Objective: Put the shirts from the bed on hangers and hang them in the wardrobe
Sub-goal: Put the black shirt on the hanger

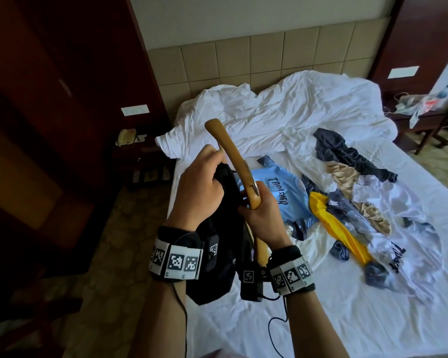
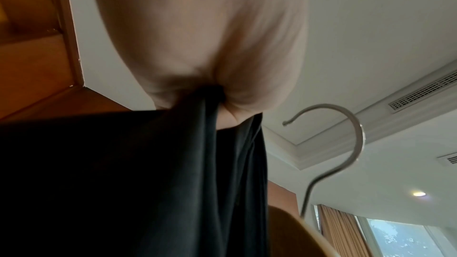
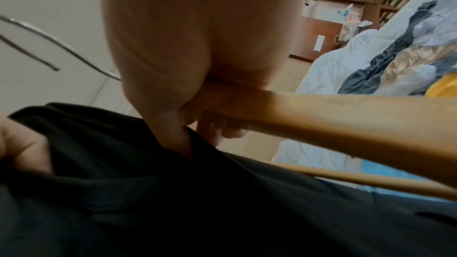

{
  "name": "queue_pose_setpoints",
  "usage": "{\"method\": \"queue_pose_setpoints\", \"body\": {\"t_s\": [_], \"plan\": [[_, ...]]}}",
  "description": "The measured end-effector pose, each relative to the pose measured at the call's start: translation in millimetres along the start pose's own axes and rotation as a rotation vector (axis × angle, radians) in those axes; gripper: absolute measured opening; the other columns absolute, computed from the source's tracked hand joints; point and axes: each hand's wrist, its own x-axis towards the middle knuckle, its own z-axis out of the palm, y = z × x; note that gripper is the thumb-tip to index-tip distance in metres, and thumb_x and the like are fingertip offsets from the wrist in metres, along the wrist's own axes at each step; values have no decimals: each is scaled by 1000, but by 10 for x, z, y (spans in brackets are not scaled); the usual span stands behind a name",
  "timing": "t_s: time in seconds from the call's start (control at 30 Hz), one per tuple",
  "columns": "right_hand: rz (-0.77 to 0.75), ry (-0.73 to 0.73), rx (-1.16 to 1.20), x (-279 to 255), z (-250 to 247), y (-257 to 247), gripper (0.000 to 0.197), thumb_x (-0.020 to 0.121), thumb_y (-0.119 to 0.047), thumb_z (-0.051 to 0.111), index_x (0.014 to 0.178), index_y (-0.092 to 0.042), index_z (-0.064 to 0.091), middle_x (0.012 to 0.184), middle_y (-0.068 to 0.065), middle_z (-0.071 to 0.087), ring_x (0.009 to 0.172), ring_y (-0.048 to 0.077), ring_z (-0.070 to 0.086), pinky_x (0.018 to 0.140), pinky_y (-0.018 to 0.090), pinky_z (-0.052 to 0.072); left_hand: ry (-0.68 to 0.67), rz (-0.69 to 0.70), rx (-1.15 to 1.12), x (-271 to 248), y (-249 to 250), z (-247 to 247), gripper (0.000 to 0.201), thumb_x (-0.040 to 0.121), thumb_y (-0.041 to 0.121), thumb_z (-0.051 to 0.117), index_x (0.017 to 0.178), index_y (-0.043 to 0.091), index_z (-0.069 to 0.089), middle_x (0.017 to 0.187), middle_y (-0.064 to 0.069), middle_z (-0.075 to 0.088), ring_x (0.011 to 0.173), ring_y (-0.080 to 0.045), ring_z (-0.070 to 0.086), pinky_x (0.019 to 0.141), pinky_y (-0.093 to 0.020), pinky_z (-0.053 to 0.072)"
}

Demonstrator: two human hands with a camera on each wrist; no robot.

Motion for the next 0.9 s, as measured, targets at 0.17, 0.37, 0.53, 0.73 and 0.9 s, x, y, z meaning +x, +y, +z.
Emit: {"method": "queue_pose_setpoints", "body": {"t_s": [0.17, 0.37, 0.53, 0.73, 0.9], "plan": [[31, 0, -63, -3, -8, 68, 32, 69, -16, 75, 95, -17, 57, 86, 5, 67, 79, 27, 65, 74, 45, 56, 48, -8, 50, -5, -102, -95, 36, 64, -17, 38, 77, 17, 40, 86, 4, 43, 74, -23, 48, 65, -51, 47], [50, 133, -158, 91, -73, 165, 26, 81, 1, 70, 96, -19, 63, 84, -3, 72, 78, 16, 69, 77, 47, 57, 222, -75, 79, 37, -310, -270, 29, 62, -15, 38, 71, 13, 40, 83, 0, 45, 75, -26, 48, 64, -55, 44], [77, 164, -42, 158, -249, 64, 26, 79, 4, 72, 90, -20, 69, 86, 0, 76, 81, 19, 73, 78, 45, 61, 241, -115, 85, 50, -372, -218, 30, 62, -16, 40, 70, 13, 42, 82, 1, 45, 73, -23, 47, 60, -49, 42], [72, 288, 27, 183, -397, -38, 13, 77, 9, 63, 82, -3, 60, 70, 9, 63, 63, 14, 56, 65, 30, 48, 299, -373, 242, 6, -648, -130, 31, 72, -14, 50, 79, 15, 58, 96, 8, 49, 85, -11, 49, 63, -27, 33], [157, 493, 120, 223, -513, 27, 16, 78, 9, 62, 81, -7, 60, 68, 0, 60, 59, 9, 51, 64, 31, 45, 154, -628, 307, -145, -954, -33, 34, 78, -9, 58, 98, 18, 63, 116, 1, 49, 107, -24, 57, 75, -36, 40]]}}
